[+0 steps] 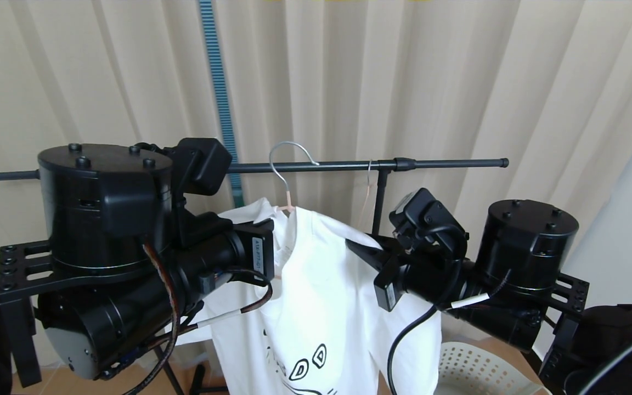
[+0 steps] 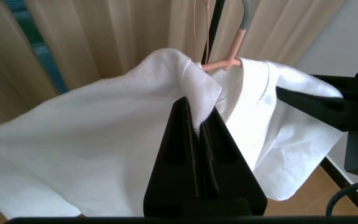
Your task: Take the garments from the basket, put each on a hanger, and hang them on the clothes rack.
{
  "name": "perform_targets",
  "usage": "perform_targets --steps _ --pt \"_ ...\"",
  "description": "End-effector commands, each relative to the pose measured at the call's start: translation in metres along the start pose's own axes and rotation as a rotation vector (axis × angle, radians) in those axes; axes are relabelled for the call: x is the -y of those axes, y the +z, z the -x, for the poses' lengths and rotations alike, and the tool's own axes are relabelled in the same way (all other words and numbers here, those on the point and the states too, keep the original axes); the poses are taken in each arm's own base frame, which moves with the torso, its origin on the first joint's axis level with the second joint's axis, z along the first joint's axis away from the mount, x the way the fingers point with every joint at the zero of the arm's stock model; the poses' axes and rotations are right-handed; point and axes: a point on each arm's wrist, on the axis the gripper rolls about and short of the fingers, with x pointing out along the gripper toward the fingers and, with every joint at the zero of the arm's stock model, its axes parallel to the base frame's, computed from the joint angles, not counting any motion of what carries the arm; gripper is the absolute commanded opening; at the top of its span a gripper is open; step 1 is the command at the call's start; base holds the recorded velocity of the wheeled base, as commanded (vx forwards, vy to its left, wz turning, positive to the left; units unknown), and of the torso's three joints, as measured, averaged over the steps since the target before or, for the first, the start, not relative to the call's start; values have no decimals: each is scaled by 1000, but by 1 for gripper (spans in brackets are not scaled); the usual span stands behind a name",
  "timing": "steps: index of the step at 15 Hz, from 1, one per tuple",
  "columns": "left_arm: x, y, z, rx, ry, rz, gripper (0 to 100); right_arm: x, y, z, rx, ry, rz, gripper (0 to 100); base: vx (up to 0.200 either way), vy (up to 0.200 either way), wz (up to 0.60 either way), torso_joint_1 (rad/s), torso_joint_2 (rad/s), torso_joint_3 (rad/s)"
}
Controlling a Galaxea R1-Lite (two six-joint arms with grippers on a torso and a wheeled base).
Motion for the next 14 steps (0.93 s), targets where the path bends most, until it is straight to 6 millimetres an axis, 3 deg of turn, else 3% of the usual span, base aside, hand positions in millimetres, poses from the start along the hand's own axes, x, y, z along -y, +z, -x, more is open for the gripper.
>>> perform_targets --steps 1,11,12,14 --pt "-1 1 2 7 0 2 0 0 3 1 10 1 -6 0 0 0 0 0 0 0" --pt "-1 -12 0 -41 0 -32 0 2 10 5 63 -8 -17 0 0 0 0 0 0 0" --pt "0 -13 0 -41 -2 -32 100 2 10 5 63 -8 -17 0 0 0 0 0 0 0" --pt "1 -13 1 -41 -9 -34 100 2 10 5 63 -8 -17 0 0 0 0 0 0 0"
